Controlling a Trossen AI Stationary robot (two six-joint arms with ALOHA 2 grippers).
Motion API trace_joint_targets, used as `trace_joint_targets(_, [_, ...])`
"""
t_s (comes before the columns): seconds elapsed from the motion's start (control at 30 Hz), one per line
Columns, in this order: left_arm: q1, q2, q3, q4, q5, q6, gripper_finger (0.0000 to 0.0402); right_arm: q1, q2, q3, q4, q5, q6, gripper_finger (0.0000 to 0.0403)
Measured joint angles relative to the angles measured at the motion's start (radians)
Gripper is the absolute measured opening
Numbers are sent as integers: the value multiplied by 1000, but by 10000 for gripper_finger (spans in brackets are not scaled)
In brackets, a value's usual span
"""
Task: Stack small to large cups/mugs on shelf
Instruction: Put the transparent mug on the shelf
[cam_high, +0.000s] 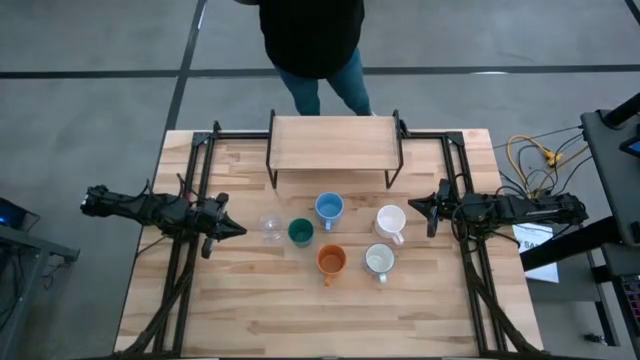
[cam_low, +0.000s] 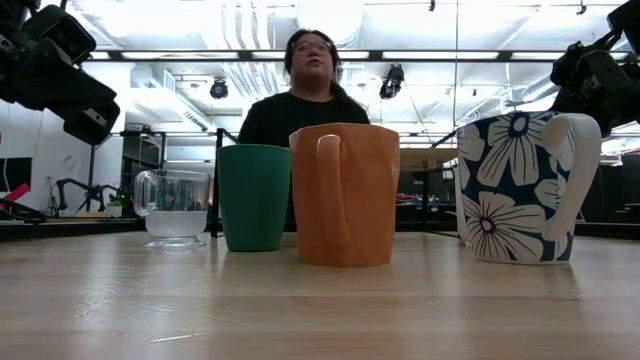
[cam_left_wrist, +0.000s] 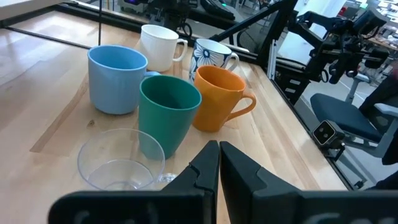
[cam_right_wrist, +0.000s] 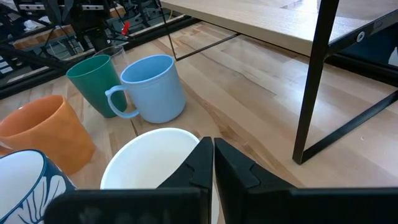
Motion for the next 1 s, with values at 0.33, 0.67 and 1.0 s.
trace_joint_targets(0.33, [0, 0, -1, 0, 0, 0, 0, 0, 0, 0, 0, 0, 0, 9])
trace_joint_targets(0.67, [0, 0, -1, 0, 0, -2, 0, 0, 0, 0, 1, 0, 0, 9])
trace_joint_targets(1.0, [0, 0, -1, 0, 0, -1, 0, -1, 0, -2, 291, 100, 238, 9])
